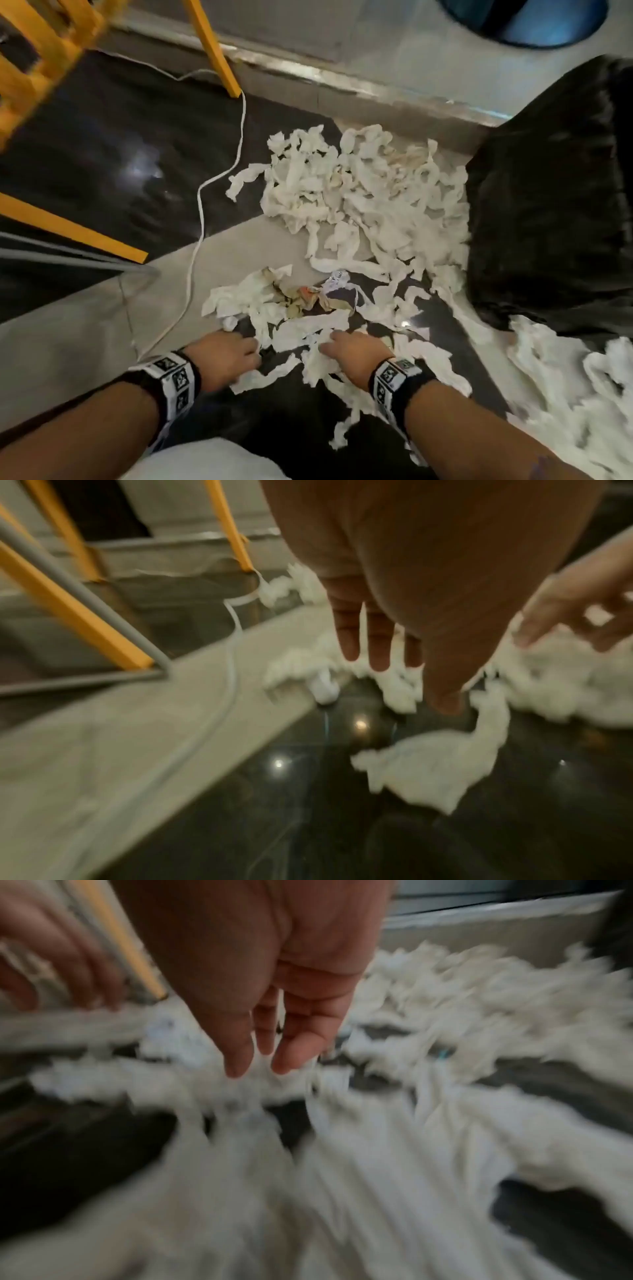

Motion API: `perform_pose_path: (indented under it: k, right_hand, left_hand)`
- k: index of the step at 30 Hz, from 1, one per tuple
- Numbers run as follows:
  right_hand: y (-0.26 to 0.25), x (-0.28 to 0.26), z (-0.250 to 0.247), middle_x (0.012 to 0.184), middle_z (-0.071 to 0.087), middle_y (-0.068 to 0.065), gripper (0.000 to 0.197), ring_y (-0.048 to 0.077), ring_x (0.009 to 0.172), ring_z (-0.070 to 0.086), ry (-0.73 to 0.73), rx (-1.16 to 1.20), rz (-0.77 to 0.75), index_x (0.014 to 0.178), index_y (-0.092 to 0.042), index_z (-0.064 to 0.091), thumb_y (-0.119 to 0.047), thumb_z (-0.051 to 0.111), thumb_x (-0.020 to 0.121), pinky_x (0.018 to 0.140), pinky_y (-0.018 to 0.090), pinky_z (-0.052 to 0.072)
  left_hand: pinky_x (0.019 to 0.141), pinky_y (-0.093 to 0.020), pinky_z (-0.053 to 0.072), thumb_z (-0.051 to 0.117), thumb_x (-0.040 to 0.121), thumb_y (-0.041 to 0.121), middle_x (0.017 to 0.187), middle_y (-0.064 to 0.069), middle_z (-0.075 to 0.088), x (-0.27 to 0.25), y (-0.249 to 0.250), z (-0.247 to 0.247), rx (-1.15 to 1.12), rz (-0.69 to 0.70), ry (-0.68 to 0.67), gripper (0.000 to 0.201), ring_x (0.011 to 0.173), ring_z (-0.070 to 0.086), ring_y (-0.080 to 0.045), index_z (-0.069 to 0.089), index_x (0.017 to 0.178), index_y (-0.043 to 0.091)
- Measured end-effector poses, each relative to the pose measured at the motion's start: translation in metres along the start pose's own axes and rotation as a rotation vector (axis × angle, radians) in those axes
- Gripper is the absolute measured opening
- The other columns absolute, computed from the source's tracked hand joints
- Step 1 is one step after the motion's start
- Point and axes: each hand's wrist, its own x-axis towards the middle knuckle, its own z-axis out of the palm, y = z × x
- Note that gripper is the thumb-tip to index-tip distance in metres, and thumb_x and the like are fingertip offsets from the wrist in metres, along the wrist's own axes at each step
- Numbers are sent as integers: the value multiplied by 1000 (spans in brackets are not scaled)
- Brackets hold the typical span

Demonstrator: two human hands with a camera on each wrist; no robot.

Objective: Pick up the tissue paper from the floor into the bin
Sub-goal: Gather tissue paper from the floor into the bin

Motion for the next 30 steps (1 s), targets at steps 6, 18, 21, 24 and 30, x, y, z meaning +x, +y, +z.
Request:
perform_pose_path:
  k: [6,18,21,24,30]
  right_hand:
    - [16,21,8,109,57,15,27,33,100,57,151,29,-16,111,-7,57,-21,42,94,81,39,45]
    - [24,25,-51,90,65,11,5,24,64,61,601,946,285,90,-13,53,-12,56,86,50,30,48]
    - [11,34,-43,103,63,4,18,20,79,61,541,697,282,109,-27,54,-27,55,91,68,30,51]
    - [-1,41,-27,117,56,5,43,24,106,57,323,336,215,131,-31,45,-40,55,90,89,36,48]
    - [-1,51,-10,91,36,1,18,25,89,55,266,211,210,99,-10,59,-24,51,90,70,30,38]
  left_hand:
    - [69,-22,50,53,82,25,96,1,63,45,11,37,-96,18,-57,27,84,62,-15,56,109,27]
    - [88,-47,49,47,72,26,119,-4,58,64,-13,14,-388,-421,556,25,106,43,-22,54,96,26]
    - [109,-62,20,55,80,30,156,-8,19,63,-15,20,-385,-556,271,55,137,19,-36,37,130,42]
    - [111,-61,4,51,87,43,158,-11,10,63,-16,30,-393,-581,43,54,141,4,-50,29,136,52]
    - [76,-36,49,36,80,10,93,-10,58,66,-21,10,-584,-417,263,32,88,56,-32,62,97,17]
